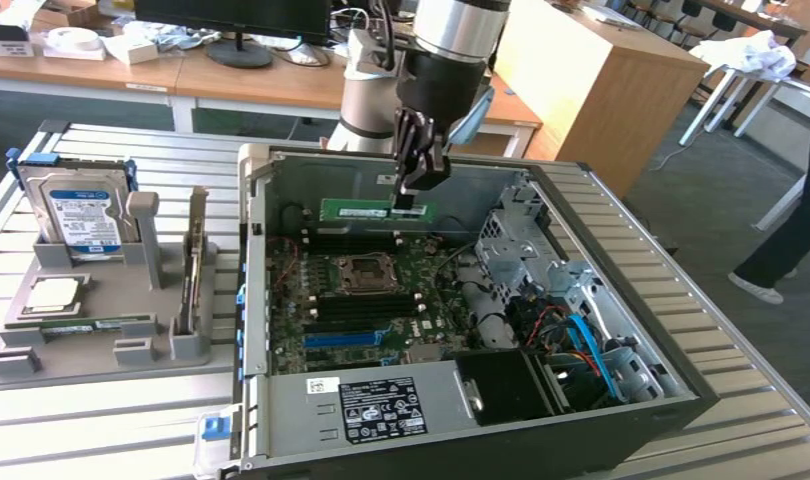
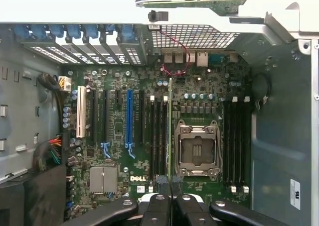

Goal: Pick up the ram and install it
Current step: 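Pick up the ram and move it above insertion slot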

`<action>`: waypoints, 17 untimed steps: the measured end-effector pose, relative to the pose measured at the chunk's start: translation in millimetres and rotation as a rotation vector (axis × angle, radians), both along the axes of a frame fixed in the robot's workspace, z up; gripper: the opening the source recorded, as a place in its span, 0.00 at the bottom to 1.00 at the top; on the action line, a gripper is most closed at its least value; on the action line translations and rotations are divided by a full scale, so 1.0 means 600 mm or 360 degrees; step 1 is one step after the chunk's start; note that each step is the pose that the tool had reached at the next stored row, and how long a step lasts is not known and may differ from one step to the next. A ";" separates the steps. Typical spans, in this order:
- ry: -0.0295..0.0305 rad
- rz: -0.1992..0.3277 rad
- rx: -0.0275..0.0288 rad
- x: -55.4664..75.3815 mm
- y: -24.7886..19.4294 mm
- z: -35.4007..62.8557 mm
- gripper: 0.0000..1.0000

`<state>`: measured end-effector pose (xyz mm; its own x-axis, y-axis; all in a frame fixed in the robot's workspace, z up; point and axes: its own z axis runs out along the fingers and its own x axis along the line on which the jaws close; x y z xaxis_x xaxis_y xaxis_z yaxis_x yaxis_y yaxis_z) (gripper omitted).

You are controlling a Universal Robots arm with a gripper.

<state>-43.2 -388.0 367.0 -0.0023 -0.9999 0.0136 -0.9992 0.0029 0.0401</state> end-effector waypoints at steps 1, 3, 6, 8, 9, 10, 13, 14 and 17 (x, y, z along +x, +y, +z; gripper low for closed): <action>0.00000 0.0000 0.00001 0.000 0.0000 -0.002 0.12; 0.00000 0.0000 0.00000 0.000 0.0000 -0.005 0.12; -0.00001 0.0000 0.00002 0.000 0.0000 -0.010 0.12; 0.00000 0.0000 0.00000 0.000 0.0000 -0.012 0.12; 0.00000 0.0000 0.00000 0.000 0.0000 -0.014 0.12; 0.00000 0.0000 -0.00001 0.000 0.0000 -0.015 0.12; 0.00001 0.0000 -0.00002 0.000 0.0000 -0.019 0.12; 0.00000 0.0000 0.00000 0.000 0.0000 -0.021 0.12; 0.00000 0.0000 0.00001 0.000 0.0000 -0.025 0.12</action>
<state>-43.2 -388.0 351.8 -0.0023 -0.9999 0.0135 -0.9992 0.0029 0.0401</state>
